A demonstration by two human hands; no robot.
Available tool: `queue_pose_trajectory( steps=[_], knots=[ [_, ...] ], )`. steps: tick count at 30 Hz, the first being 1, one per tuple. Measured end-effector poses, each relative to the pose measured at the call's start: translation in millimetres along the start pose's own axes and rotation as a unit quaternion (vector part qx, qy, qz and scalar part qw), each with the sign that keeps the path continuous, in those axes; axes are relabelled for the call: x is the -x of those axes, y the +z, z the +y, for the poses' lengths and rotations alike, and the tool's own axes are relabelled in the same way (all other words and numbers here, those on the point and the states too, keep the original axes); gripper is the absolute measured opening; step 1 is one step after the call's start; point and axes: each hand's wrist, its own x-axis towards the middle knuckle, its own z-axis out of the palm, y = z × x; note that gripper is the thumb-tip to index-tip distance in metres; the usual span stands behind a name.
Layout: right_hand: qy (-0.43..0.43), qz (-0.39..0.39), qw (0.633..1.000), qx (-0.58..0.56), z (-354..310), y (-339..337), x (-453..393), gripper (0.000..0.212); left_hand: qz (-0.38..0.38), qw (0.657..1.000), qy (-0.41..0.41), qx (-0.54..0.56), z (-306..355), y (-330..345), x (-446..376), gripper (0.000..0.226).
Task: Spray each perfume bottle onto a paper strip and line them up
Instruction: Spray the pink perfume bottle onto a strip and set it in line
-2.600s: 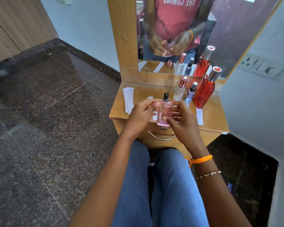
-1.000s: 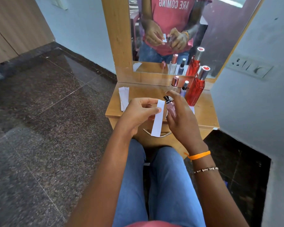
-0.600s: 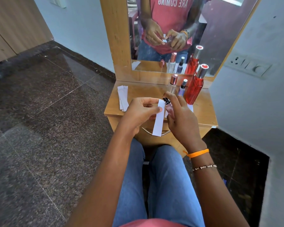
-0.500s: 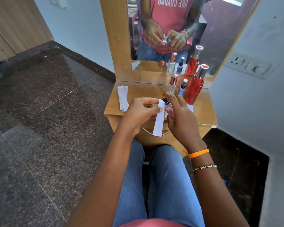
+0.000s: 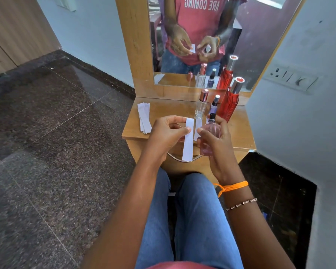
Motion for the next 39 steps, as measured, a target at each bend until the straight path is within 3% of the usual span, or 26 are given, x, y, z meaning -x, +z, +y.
queue_pose_trajectory(
  steps=[3,10,18,23,30,34,39],
  knots=[
    [0.071,0.012,0.996,-0.046,6,-5,4,0.027,-0.006,1.0,-0.001,-0.006,-3,6,-1,0.024],
    [0.096,0.05,0.994,-0.018,-1,-21,-1,0.016,-0.042,0.999,0.001,-0.01,-5,28,-1,0.028],
    [0.058,0.182,0.97,0.147,-8,-83,-37,0.019,-0.084,0.991,0.023,-0.1,-9,60,-3,0.015],
    [0.055,0.197,0.946,0.251,-8,-100,-71,0.023,-0.102,0.977,0.04,-0.183,-8,70,-2,0.023],
    [0.038,0.2,0.908,0.366,-6,-94,-96,0.018,-0.087,0.967,0.05,-0.234,-13,72,-3,0.021],
    [0.036,0.214,0.882,0.419,-1,-89,-98,0.03,-0.075,0.966,0.059,-0.238,-12,72,-4,0.02],
    [0.035,0.225,0.847,0.479,-3,-81,-95,0.033,0.018,0.958,0.123,-0.26,-13,66,-10,0.024]
  ],
)
